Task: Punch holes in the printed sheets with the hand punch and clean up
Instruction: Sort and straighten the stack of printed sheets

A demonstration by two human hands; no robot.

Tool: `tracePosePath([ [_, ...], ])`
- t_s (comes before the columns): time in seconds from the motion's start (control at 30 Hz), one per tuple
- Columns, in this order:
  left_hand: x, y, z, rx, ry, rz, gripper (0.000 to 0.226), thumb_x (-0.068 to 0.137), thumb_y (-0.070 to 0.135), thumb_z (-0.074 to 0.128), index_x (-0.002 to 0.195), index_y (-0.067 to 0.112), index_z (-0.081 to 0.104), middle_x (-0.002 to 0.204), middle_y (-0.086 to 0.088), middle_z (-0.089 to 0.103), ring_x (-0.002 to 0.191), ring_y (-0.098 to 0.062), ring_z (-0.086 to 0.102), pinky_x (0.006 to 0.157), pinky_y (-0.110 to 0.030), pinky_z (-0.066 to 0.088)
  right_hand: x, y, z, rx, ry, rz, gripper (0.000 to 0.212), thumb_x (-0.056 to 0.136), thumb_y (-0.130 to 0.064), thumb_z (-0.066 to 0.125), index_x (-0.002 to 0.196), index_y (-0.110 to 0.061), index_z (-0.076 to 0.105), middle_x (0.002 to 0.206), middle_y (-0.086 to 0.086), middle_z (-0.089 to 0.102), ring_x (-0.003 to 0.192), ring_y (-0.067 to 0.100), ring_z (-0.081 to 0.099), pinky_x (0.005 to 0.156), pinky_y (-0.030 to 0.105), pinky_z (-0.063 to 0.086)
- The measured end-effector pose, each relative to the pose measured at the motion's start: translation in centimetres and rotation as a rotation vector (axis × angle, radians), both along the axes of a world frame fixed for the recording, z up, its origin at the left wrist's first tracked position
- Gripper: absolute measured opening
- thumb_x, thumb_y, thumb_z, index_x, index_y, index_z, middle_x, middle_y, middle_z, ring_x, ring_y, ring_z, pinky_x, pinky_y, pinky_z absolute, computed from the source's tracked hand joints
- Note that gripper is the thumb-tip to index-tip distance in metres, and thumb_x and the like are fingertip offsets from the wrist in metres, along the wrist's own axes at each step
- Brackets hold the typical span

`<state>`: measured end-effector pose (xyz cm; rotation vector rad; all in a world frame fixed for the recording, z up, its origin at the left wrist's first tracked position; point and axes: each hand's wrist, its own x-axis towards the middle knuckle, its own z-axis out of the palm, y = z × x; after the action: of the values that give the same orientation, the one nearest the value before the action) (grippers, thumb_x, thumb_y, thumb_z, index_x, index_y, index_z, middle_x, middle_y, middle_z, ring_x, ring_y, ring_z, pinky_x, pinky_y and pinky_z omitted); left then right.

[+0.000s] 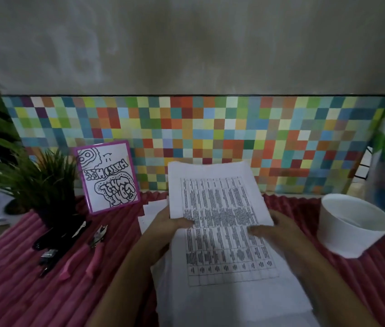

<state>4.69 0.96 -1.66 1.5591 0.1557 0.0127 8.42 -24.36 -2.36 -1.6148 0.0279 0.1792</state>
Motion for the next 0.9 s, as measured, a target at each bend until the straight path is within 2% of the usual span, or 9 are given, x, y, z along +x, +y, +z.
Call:
tracePosePath([
  [0.13,-1.0,-1.9,1.0,-0.288,0.101,-0.069,0.018,0.081,-0.003,0.057,0.096,-0.001,0.066,0.08,-0.017,0.072,0.064,-0.027,0.07,0.056,-0.03,0.056,-0.6,-2.2,1.9,0.135,0.172,0.128,0.027,0.083,-0.021,0.07,0.104,-0.004,0.072,0.099,0.021,0.073,0.09,0.038,0.071,0.082,0.047,0.057],
  [0.2,-1.2,-3.0,1.0,-0.231,0.071,-0.091,0.022,0.089,-0.004,0.048,0.101,0.004,0.065,0.083,-0.013,0.072,0.067,-0.022,0.069,0.055,-0.025,0.054,-0.6,-3.0,2.1,0.073,0.125,0.148,0.025,0.084,-0.015,0.069,0.107,-0.005,0.07,0.1,0.019,0.073,0.09,0.037,0.072,0.08,0.047,0.058],
  [0.27,-1.0,-3.4,0.1,0.189,-0.058,-0.033,0.017,0.096,0.005,0.047,0.104,0.012,0.061,0.093,-0.005,0.069,0.079,-0.016,0.065,0.063,-0.019,0.05,-0.2,-3.7,1.6,-0.077,0.008,0.048,0.024,0.081,-0.003,0.071,0.105,-0.007,0.07,0.093,0.013,0.076,0.082,0.031,0.073,0.072,0.041,0.058],
  [0.33,-0.6,-2.8,-1.5,0.747,-0.178,0.155,0.015,0.097,0.022,0.052,0.107,0.011,0.057,0.098,-0.008,0.064,0.091,-0.024,0.061,0.073,-0.027,0.044,0.1,-4.2,1.1,-0.195,-0.064,-0.036,0.023,0.079,0.007,0.07,0.099,-0.005,0.07,0.089,0.013,0.076,0.076,0.03,0.072,0.071,0.039,0.056],
  [0.43,-0.5,-1.9,-3.0,1.187,-0.051,0.285,0.051,0.091,0.04,0.059,0.123,0.002,0.047,0.118,-0.013,0.055,0.11,-0.031,0.051,0.093,-0.035,0.036,0.3,-4.4,0.7,-0.231,-0.076,-0.076,0.024,0.079,0.013,0.067,0.098,-0.003,0.066,0.087,0.01,0.071,0.072,0.02,0.066,0.062,0.028,0.051],
  [0.57,0.0,-1.8,-2.7,0.933,0.002,0.245,0.066,0.085,0.028,0.069,0.134,0.001,0.034,0.127,-0.011,0.047,0.119,-0.029,0.045,0.1,-0.034,0.035,0.7,-4.7,0.1,-0.206,-0.067,-0.08,0.026,0.079,0.013,0.066,0.101,0.0,0.066,0.083,0.008,0.068,0.07,0.017,0.063,0.055,0.025,0.044],
  [0.73,0.9,-0.4,-2.8,0.426,0.039,0.27,0.045,0.073,0.013,0.075,0.108,0.01,0.048,0.108,-0.008,0.064,0.095,-0.025,0.064,0.079,-0.035,0.054,0.6,-4.7,-0.2,-0.076,0.018,-0.1,0.025,0.077,0.015,0.067,0.095,-0.002,0.067,0.069,0.005,0.073,0.058,0.02,0.071,0.046,0.024,0.054],
  [0.83,1.2,-0.7,-2.9,0.394,-0.077,0.224,0.046,0.075,0.021,0.071,0.117,0.006,0.06,0.109,-0.007,0.068,0.101,-0.024,0.065,0.092,-0.038,0.052,1.0,-4.8,-0.3,0.061,0.1,-0.053,0.042,0.066,0.009,0.071,0.108,0.004,0.066,0.097,0.018,0.074,0.088,0.033,0.071,0.085,0.047,0.056],
  [0.9,0.9,-1.3,-3.0,0.407,-0.181,0.221,0.036,0.09,0.013,0.061,0.125,0.006,0.058,0.116,-0.007,0.066,0.11,-0.023,0.062,0.097,-0.035,0.048,0.9,-4.8,-0.1,0.109,0.123,-0.015,0.05,0.065,0.001,0.07,0.115,-0.001,0.065,0.105,0.016,0.073,0.098,0.032,0.068,0.096,0.051,0.049],
])
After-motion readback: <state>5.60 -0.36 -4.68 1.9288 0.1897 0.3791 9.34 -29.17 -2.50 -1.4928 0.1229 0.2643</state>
